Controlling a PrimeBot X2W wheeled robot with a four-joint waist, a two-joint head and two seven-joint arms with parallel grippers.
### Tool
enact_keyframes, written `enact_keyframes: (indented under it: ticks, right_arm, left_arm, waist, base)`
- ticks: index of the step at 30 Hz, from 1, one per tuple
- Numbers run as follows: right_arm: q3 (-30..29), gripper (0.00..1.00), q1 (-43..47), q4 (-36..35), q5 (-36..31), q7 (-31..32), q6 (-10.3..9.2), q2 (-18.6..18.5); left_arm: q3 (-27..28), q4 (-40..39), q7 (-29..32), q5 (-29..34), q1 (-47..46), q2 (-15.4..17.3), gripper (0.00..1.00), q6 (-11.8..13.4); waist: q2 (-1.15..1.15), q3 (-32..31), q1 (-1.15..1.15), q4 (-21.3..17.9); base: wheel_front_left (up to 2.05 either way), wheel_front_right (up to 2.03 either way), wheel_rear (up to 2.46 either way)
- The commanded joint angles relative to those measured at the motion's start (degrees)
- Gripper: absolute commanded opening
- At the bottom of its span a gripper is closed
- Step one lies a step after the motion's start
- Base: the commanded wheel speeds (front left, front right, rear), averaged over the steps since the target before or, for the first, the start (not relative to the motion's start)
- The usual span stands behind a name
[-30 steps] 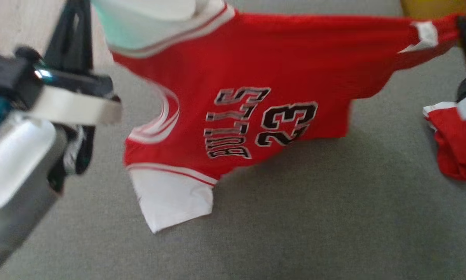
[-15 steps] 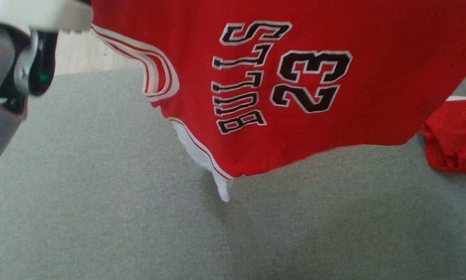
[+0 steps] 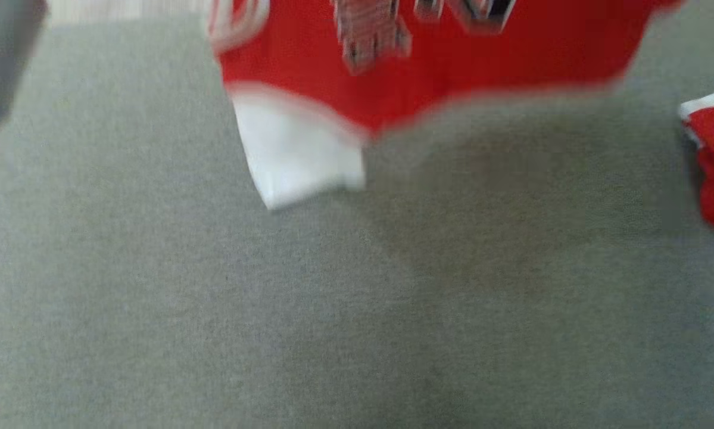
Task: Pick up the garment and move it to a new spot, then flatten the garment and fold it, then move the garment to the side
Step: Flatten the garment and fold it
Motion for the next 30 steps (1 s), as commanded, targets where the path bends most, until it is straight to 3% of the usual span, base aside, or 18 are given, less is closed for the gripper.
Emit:
enact_keyframes:
  ticks: [1,7,13,19,24,30]
  right_arm:
    - [-0.63,0.00,-3.82,-1.23,-0.92,-2.10,-0.04,-0.24]
    - [-1.03,0.00,-11.02,4.88,-5.30,-13.91,-0.04,-0.97]
    - [3.58,0.00,-8.27,10.52,-5.29,-19.10,-0.04,-0.30]
    - [6.25,0.00,-0.03,14.62,-4.58,-24.61,-0.04,-0.53]
    - [7.38,0.00,13.27,15.12,-2.85,-28.38,-0.04,-1.00]
    - [4.79,0.00,27.64,12.36,-2.09,-30.12,-0.04,-0.25]
  left_arm:
    - [3.07,0.20,-1.47,1.16,-6.54,1.24,0.00,-0.03]
    - [2.97,7.85,-9.83,4.50,-14.48,-2.62,0.00,-2.21]
    - [2.44,9.24,-12.14,3.66,-6.27,-1.33,0.00,-4.68]
    - [6.44,-0.93,-12.85,2.44,11.46,1.24,0.00,-3.54]
    - [9.80,-17.83,-12.88,4.19,36.44,5.56,0.00,0.48]
    - [9.37,-27.04,-12.89,1.80,58.67,8.65,0.00,4.27]
  waist:
    - [0.00,4.69,-0.02,1.63]
    - [0.00,8.96,-0.02,2.72]
    - [0.00,10.70,-0.02,2.50]
    - [0.00,9.03,-0.02,2.88]
    - [0.00,3.67,-0.02,2.20]
    - [0.00,-2.25,-0.02,1.36]
  base:
    - [0.00,0.00,0.00]
    - [0.00,0.00,0.00]
    - [0.00,0.00,0.00]
    - [0.00,0.00,0.00]
    - [0.00,0.00,0.00]
    - [0.00,0.00,0.00]
